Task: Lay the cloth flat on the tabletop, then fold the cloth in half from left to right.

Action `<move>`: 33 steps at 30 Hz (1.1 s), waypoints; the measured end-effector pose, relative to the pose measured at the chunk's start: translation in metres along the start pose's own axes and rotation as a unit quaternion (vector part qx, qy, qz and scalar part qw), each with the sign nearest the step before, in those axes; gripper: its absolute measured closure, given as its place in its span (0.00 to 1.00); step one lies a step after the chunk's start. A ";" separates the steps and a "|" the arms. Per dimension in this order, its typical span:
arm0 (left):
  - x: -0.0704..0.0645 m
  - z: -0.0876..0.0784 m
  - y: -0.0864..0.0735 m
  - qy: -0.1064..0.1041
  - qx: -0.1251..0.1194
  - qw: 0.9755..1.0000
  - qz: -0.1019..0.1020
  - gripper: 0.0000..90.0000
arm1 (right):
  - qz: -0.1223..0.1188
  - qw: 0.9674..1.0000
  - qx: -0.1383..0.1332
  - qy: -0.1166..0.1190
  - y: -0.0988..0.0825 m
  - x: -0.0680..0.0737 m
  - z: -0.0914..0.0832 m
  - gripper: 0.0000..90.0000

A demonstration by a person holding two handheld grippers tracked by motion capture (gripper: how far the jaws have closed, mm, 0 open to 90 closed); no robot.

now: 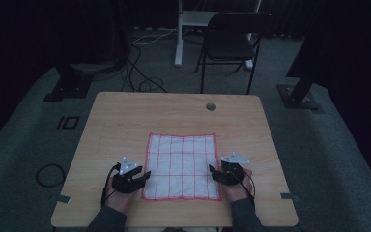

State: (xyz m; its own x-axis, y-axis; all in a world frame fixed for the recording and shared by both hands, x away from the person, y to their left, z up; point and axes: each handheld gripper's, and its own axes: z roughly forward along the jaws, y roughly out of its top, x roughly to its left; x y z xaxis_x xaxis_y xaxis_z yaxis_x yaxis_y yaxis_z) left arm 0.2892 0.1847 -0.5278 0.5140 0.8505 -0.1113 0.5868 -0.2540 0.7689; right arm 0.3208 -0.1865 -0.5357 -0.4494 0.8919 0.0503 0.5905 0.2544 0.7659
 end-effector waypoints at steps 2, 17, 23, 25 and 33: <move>0.001 0.001 -0.001 -0.005 0.001 1.000 -0.006 0.62 | 0.000 1.000 0.000 -0.001 0.000 0.000 0.000 0.45; 0.003 0.006 0.003 -0.001 0.003 1.000 -0.007 0.59 | 0.001 1.000 -0.001 -0.003 0.000 0.000 0.000 0.45; 0.003 0.017 0.007 0.001 0.014 1.000 -0.005 0.59 | 0.000 1.000 0.001 -0.004 0.000 0.000 0.001 0.45; 0.004 0.021 0.007 0.007 0.017 1.000 -0.007 0.59 | -0.003 1.000 0.000 -0.006 0.000 0.001 0.001 0.45; 0.010 0.035 0.012 0.027 0.027 0.999 -0.008 0.58 | -0.012 1.000 0.000 -0.007 0.000 0.005 0.001 0.45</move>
State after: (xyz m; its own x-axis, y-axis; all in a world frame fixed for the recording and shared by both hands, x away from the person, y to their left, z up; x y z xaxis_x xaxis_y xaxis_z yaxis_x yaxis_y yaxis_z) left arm 0.3235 0.1742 -0.5414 0.4704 0.8781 -0.0879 0.6287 -0.2635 0.7317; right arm 0.3192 -0.1815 -0.5362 -0.4539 0.8907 0.0237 0.5795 0.2749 0.7672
